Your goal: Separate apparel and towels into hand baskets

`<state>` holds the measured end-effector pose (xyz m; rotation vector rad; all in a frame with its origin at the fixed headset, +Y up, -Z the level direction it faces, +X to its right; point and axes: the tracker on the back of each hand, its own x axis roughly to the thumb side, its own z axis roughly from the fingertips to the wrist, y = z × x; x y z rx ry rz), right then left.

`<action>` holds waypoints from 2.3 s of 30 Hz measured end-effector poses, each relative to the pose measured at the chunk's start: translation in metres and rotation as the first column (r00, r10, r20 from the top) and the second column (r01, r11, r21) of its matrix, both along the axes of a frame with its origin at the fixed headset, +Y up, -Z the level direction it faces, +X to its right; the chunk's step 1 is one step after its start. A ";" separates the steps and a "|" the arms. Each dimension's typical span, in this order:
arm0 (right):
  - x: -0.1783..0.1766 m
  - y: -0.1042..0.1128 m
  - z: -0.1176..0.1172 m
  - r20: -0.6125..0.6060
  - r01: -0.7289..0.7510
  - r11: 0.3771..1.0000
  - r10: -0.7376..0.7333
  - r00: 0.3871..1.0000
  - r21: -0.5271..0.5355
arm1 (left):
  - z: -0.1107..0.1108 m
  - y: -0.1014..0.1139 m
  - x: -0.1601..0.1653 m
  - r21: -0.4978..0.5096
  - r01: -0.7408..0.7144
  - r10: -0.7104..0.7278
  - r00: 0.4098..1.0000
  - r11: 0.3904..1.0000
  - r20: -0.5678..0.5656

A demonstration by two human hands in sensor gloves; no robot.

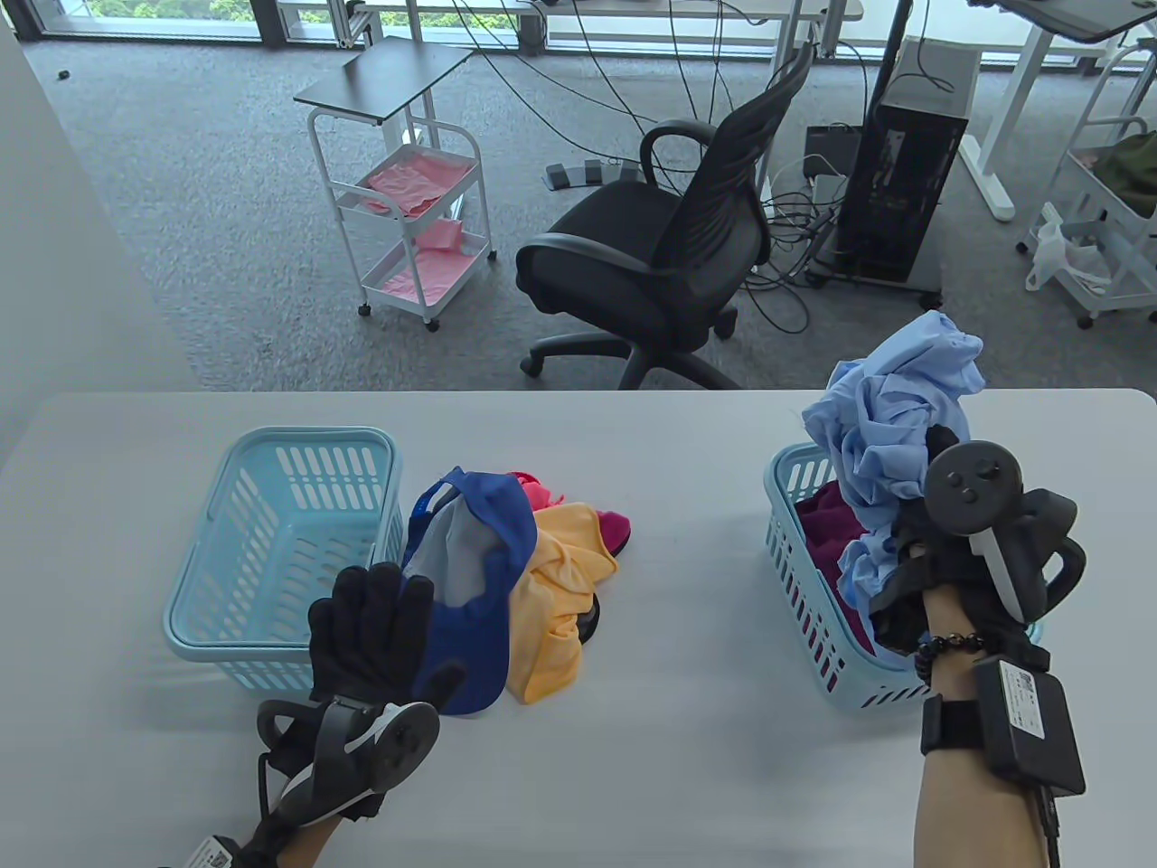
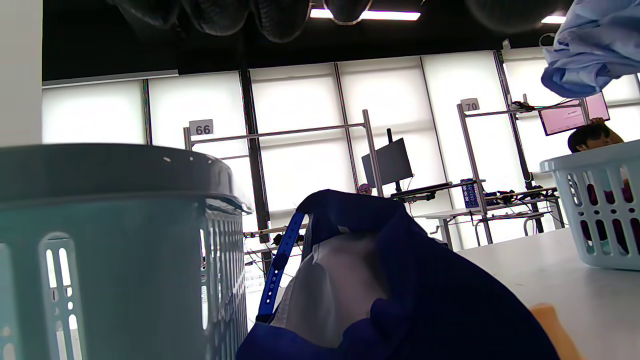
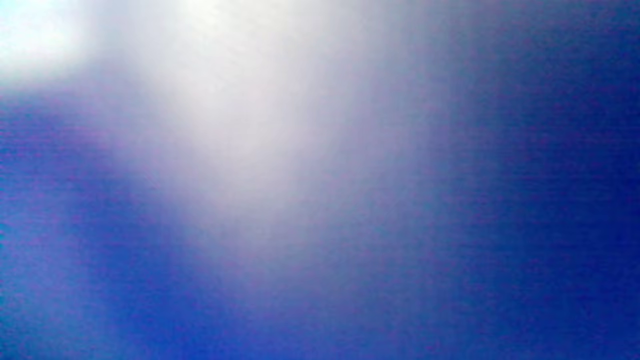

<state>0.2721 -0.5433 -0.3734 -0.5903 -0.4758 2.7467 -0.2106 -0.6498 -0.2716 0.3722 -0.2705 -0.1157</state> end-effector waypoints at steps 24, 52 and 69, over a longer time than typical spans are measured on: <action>0.009 -0.091 -0.072 0.024 -0.079 0.870 0.104 0.994 -0.487 | 0.002 0.000 0.001 0.008 0.015 -0.015 1.000 1.000 -0.004; 0.015 -0.142 -0.109 0.015 -0.018 0.637 0.046 0.999 -0.771 | 0.000 0.001 0.001 0.002 0.019 -0.019 1.000 1.000 -0.021; 0.014 -0.100 -0.097 -0.039 -0.059 0.723 0.044 0.998 -0.688 | -0.001 0.004 -0.002 0.012 0.009 -0.009 0.999 1.000 -0.034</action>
